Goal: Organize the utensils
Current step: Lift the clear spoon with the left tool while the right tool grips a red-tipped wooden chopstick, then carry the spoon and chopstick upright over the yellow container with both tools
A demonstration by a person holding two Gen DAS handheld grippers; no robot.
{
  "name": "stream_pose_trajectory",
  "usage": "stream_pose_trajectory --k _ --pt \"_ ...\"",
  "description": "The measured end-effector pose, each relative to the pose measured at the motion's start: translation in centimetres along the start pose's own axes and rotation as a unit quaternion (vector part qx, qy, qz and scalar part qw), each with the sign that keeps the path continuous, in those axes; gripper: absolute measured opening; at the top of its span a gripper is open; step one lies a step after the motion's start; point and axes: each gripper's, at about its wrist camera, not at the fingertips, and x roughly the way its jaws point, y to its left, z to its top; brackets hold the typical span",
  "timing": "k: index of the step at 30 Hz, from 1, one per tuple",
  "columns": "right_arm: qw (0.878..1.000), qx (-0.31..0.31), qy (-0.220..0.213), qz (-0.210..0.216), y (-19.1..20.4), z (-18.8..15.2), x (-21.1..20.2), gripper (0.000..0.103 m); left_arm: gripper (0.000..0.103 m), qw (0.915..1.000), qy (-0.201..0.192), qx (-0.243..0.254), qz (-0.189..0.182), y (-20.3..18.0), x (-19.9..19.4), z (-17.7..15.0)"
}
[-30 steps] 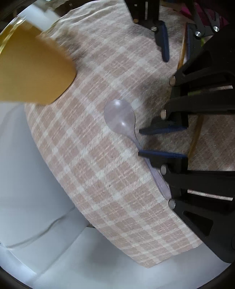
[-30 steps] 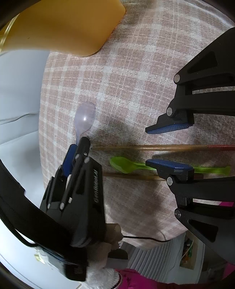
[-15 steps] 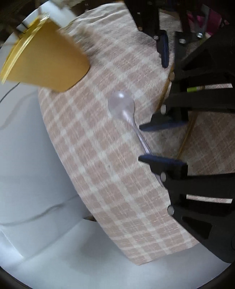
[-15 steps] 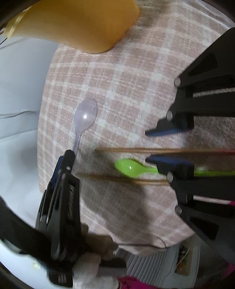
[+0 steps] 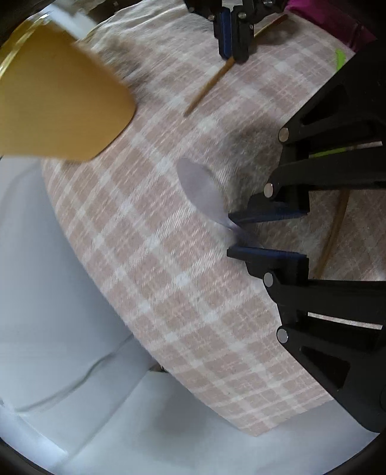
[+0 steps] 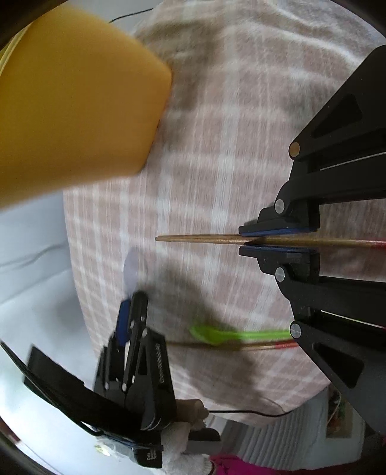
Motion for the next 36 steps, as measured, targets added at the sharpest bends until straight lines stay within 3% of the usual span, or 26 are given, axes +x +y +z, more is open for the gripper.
stream_pose_trajectory --k 6,11,15,17,20,28,36 --pt "1.000 -0.005 0.002 0.000 -0.3 -0.3 0.0 0.005 0.012 0.9999 0.013 -0.008 -0.004 1.6 -0.2 -0.6" --pt "1.000 -0.018 0.014 -0.005 0.7 0.4 0.4 0.005 0.014 0.9997 0.025 0.008 0.001 0.5 -0.1 -1.8" --pt "0.999 -0.030 0.016 -0.010 1.3 1.8 1.8 0.005 0.013 0.9990 0.010 -0.038 -0.020 1.8 0.2 -1.3" --pt "0.999 -0.030 0.016 -0.007 1.4 2.1 1.9 0.005 0.007 0.9982 -0.001 -0.056 -0.024 2.5 -0.2 -1.5" --pt "1.000 -0.025 0.013 0.005 1.5 2.4 1.7 0.005 0.003 0.9928 -0.026 -0.102 -0.058 4.2 -1.7 -2.3" --pt "0.999 -0.036 -0.025 0.023 2.3 3.0 -1.8 0.005 0.003 0.9815 -0.093 -0.151 -0.072 6.8 -6.7 -4.1" --pt "0.995 -0.046 -0.073 0.046 2.5 2.3 -6.6 0.005 0.003 0.9544 -0.179 -0.209 -0.116 7.2 -11.8 -6.3"
